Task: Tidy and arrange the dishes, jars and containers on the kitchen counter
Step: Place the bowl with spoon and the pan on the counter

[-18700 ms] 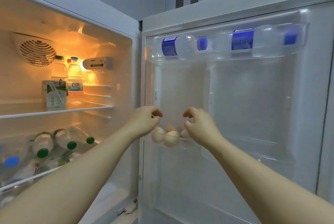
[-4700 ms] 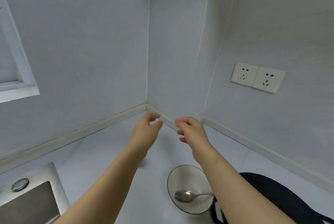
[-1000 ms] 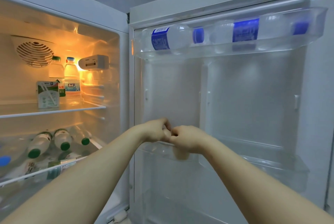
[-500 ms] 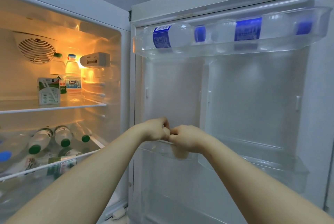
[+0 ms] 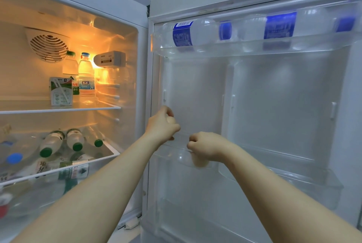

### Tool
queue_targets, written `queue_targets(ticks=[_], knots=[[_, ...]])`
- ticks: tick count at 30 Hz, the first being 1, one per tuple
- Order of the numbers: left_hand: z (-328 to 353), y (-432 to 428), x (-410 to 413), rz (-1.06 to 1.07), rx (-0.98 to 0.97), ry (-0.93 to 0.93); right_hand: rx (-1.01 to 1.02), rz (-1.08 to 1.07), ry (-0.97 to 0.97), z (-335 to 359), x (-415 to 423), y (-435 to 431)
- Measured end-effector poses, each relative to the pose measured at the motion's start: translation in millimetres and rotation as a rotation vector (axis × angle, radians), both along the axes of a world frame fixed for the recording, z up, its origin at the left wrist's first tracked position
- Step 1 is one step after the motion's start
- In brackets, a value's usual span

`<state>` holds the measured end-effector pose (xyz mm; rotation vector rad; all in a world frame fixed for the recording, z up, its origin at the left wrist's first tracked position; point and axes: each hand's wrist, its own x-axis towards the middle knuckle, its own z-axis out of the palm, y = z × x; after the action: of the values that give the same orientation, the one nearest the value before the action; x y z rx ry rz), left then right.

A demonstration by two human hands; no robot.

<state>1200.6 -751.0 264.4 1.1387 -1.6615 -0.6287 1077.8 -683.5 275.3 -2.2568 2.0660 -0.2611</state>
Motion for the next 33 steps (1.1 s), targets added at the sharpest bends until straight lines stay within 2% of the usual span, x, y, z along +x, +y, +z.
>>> queue_targets(ticks=[6,11,16,24,27,30,33], knots=[[-3.3,-5.5,-3.2,0.032,-0.037,-0.123,0.011,0.084,0.181,1.3,0.6,4.2],[-4.2,-6.4,-3.8,0.047,-0.035,-0.127,0.072,0.081,0.188,5.7,2.7,2.1],[-3.5,-3.4,-3.1,0.054,-0.045,-0.135,0.216,0.039,-0.057,9.4,3.6,-8.7],[-3.5,-6.1,0.4,0.041,-0.034,-0.092,0.246,0.018,-0.258,16.3,-2.1,-16.9],[-3.1,-5.5,1.5,0.024,-0.017,-0.018,0.179,-0.024,-0.399,14.8,-3.9,-17.6],[-1.6,-4.2,0.7,0.024,-0.003,0.13,0.007,-0.08,-0.572,13.2,-5.2,-15.8],[-2.3,-3.4,-1.6,0.021,0.005,0.159,-0.086,-0.154,-0.748,11.9,-2.8,-14.9]])
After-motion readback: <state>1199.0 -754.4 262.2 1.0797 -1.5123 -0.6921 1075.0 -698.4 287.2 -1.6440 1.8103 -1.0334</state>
